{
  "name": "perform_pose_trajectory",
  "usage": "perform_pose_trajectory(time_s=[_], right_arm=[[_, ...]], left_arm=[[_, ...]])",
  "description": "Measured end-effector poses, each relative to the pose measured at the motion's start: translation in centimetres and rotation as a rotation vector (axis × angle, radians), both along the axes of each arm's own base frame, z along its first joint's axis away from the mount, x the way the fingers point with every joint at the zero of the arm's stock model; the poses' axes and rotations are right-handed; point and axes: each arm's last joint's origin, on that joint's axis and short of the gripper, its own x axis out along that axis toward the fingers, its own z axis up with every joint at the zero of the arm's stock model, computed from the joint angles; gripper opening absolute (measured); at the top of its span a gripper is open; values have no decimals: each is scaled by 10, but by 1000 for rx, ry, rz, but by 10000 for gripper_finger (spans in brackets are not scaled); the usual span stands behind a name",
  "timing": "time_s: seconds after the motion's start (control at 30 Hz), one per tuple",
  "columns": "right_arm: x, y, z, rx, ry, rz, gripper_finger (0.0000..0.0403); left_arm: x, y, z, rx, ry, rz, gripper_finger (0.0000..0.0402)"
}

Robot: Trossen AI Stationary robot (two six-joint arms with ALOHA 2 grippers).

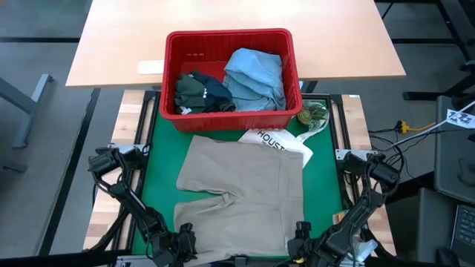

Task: Fold Laundry from Bin
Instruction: Fold the brown shorts

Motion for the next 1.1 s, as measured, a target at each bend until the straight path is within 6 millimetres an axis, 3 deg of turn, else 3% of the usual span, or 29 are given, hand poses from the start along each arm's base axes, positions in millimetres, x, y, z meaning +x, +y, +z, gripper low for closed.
perform_pose_trajectory(time_s=[0.2,0.43,0.53,0.77,0.93,1.1], right_arm=[[1,1,-7,-9,18,-13,198],[0,0,4,21,10,-35,66],[2,3,15,20,20,-36,15],[11,9,63,-57,-24,-61,37],[22,-5,101,-219,-109,-129,13],[37,-28,122,-350,-143,-235,17]], left_arm=[[0,-1,0,-10,4,-3,23],[-1,-3,2,-50,12,7,4],[-2,-6,15,-88,13,-13,2],[-14,0,62,-93,-10,3,1],[-24,24,96,-5,-39,76,1],[-34,58,126,84,-66,211,1]])
